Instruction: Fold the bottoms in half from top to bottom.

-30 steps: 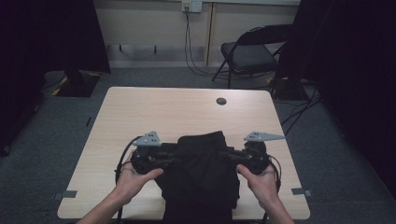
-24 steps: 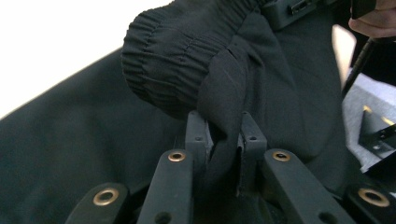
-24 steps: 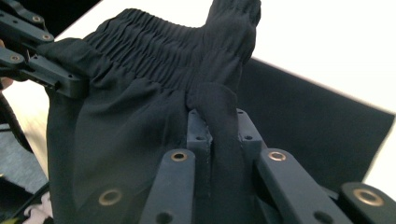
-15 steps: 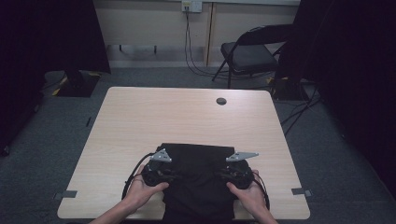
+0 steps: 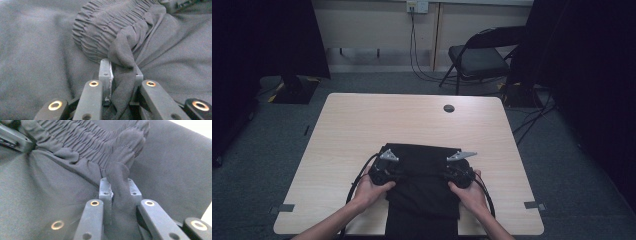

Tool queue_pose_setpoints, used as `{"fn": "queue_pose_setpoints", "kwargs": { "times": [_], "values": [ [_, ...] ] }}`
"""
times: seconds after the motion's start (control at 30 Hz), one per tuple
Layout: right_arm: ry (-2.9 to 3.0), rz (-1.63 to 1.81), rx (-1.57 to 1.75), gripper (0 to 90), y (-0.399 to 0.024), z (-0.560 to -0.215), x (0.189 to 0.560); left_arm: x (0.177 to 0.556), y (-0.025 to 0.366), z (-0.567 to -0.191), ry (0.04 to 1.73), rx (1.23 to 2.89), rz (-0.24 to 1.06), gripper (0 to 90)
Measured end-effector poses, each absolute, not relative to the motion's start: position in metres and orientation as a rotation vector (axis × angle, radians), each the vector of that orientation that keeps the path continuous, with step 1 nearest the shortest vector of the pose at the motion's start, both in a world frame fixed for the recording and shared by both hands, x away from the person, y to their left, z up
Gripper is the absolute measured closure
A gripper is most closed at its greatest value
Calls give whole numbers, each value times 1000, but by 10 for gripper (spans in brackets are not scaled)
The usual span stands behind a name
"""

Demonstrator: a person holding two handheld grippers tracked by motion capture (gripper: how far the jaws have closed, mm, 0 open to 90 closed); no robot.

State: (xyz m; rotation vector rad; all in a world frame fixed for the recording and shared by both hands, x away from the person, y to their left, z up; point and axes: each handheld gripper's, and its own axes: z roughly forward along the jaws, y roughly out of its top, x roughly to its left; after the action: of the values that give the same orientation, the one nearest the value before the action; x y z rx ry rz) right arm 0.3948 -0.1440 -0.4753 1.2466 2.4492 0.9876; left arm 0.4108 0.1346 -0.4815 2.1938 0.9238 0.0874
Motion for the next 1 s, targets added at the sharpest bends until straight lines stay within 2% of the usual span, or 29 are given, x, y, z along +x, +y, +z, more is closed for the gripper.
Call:
{"fn": "queue_pose_setpoints", "kwargs": {
  "times": [0.07, 0.27, 0.53, 0.67, 0.8, 1.0],
  "values": [
    [2421, 963, 1231, 796, -137, -476, 413, 428, 134, -481, 933, 2199, 153, 785],
    [2389, 917, 1286, 796, -123, -474, 477, 485, 138, -484, 1007, 2145, 236, 784],
    [2251, 863, 1358, 792, -106, -476, 530, 538, 142, -486, 1106, 2056, 263, 783],
    [2237, 862, 1387, 799, -104, -472, 540, 542, 147, -478, 1096, 2000, 223, 820],
    [2234, 992, 1371, 807, -114, -449, 538, 537, 152, -450, 1021, 1973, 209, 829],
    [2192, 1193, 1331, 809, -129, -407, 510, 501, 156, -400, 865, 1941, 246, 830]
  ]
}}
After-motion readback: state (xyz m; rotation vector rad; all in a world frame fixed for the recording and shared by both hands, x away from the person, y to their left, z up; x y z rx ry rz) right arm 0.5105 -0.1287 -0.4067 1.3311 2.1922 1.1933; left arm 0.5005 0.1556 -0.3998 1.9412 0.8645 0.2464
